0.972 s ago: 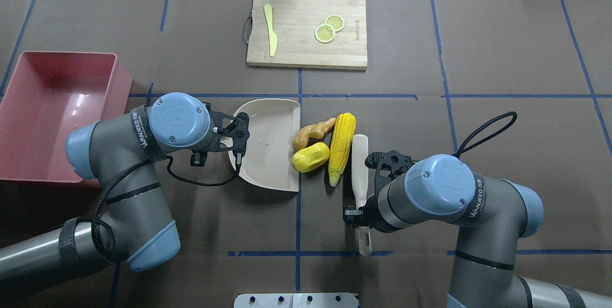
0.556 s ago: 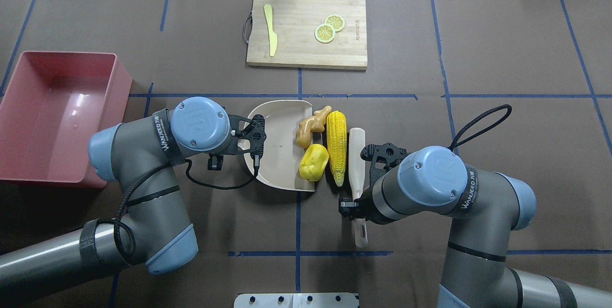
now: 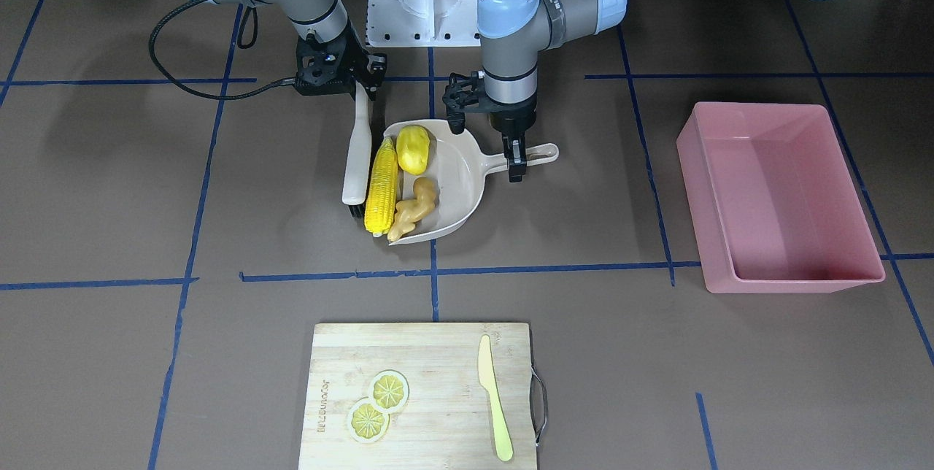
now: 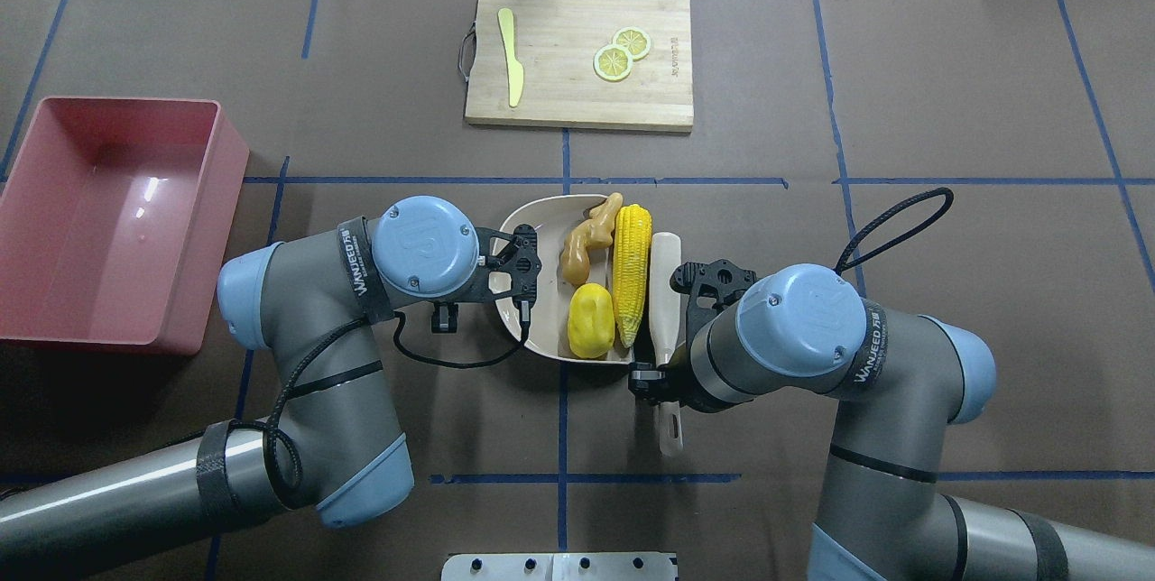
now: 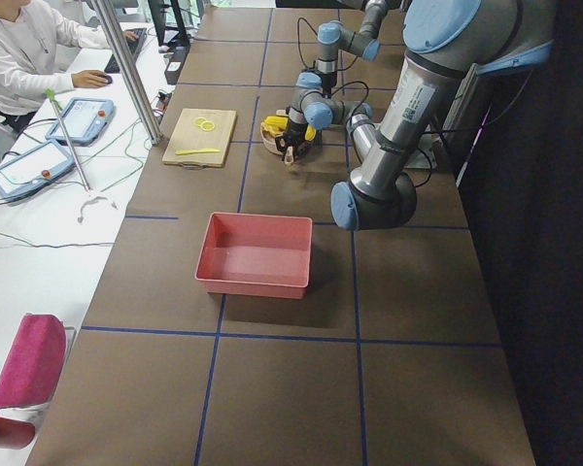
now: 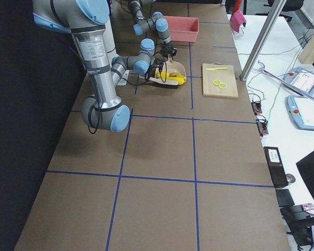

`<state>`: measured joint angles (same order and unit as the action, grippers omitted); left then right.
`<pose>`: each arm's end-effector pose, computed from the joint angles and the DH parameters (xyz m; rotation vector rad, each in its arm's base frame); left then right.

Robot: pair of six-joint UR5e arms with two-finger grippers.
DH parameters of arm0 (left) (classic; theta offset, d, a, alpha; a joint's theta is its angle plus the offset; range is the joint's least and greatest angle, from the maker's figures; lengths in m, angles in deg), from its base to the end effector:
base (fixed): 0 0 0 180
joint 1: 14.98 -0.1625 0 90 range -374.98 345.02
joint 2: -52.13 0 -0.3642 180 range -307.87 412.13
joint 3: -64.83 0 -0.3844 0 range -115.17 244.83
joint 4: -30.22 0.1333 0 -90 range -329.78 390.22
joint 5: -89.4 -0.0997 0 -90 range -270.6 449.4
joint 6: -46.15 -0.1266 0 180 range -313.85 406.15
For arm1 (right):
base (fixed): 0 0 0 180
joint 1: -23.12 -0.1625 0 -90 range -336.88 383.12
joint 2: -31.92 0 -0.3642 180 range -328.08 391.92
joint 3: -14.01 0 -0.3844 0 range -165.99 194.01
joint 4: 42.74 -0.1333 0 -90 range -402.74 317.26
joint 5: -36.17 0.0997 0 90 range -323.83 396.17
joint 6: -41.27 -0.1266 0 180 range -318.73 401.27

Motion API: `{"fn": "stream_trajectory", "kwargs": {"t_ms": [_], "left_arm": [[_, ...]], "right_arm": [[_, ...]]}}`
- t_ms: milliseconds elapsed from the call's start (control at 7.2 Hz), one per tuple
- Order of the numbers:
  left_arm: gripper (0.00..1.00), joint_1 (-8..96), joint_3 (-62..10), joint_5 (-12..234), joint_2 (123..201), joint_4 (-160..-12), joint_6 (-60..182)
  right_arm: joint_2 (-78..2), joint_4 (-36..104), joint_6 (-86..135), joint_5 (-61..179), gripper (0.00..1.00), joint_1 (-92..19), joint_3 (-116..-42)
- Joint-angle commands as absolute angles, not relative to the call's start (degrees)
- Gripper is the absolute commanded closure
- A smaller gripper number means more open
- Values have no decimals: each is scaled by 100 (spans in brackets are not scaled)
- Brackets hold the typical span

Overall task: Sweep and dump trash into bin
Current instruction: 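Sweep the ginger, pepper and corn into the dustpan with the right gripper's brush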

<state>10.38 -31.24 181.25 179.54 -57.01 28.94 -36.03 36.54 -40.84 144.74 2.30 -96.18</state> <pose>0.5395 -0.3987 0.2182 0.6945 0.3418 1.3749 -0.5064 -0.2921 0.2344 -0.0641 -0.9611 0.0582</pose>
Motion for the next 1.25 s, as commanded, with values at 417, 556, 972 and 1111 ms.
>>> {"fn": "stream_trajectory", "kwargs": {"t_ms": [417, 556, 972, 1111], "left_arm": [[89, 989, -3071, 18134, 17984, -5881, 3041], [89, 989, -3079, 18134, 17984, -5882, 3050], [89, 989, -3088, 18142, 17827, -6407, 3050], [89, 1006, -3106, 18142, 17817, -6574, 3050]], "right_arm": [[-3331, 3644, -4100, 14647, 100, 238, -9612], [-3252, 3662, -4117, 14647, 100, 247, -9612], [-3259, 3653, -4117, 14735, 100, 230, -9656], [-3320, 3723, -4117, 14970, 100, 38, -9813]]}}
